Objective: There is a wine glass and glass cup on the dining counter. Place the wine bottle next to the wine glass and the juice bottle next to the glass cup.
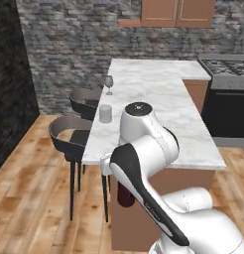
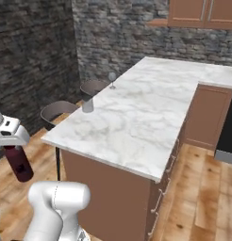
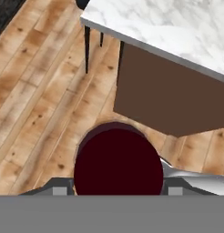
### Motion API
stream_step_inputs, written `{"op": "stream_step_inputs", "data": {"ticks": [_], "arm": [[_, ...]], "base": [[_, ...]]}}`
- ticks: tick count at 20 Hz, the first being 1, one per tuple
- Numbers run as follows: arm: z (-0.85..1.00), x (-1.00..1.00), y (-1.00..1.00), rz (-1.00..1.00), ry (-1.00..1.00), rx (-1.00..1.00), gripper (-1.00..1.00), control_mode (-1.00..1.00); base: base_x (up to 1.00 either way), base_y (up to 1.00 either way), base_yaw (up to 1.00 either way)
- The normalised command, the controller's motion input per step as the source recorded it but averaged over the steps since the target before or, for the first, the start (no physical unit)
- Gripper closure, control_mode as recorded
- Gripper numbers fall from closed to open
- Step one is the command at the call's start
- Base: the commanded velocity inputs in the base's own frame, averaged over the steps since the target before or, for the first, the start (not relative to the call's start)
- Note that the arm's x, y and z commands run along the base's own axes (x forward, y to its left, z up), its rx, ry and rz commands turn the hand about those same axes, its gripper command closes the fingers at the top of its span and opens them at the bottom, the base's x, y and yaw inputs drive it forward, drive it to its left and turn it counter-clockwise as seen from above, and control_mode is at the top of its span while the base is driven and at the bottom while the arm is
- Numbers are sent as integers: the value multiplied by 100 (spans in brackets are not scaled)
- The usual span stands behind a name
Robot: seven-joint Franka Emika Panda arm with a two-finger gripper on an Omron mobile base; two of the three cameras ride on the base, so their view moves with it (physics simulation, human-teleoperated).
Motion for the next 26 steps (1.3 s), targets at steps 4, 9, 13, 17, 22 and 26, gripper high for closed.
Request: {"op": "stream_step_inputs", "data": {"ticks": [4, 9, 13, 17, 22, 26], "arm": [[0, 0, 0, 0, 0, 0, 100, 100], [0, 0, 0, 0, 0, 0, 100, 100], [0, 0, 0, 0, 0, 0, 100, 100], [0, 0, 0, 0, 0, 0, 100, 100], [0, 0, 0, 0, 0, 0, 100, 100], [0, 0, 0, 0, 0, 0, 100, 100]], "base": [[67, 26, -21], [62, 20, -22], [45, 43, -9], [31, 44, -2], [32, 48, -2], [45, 38, -3]]}}
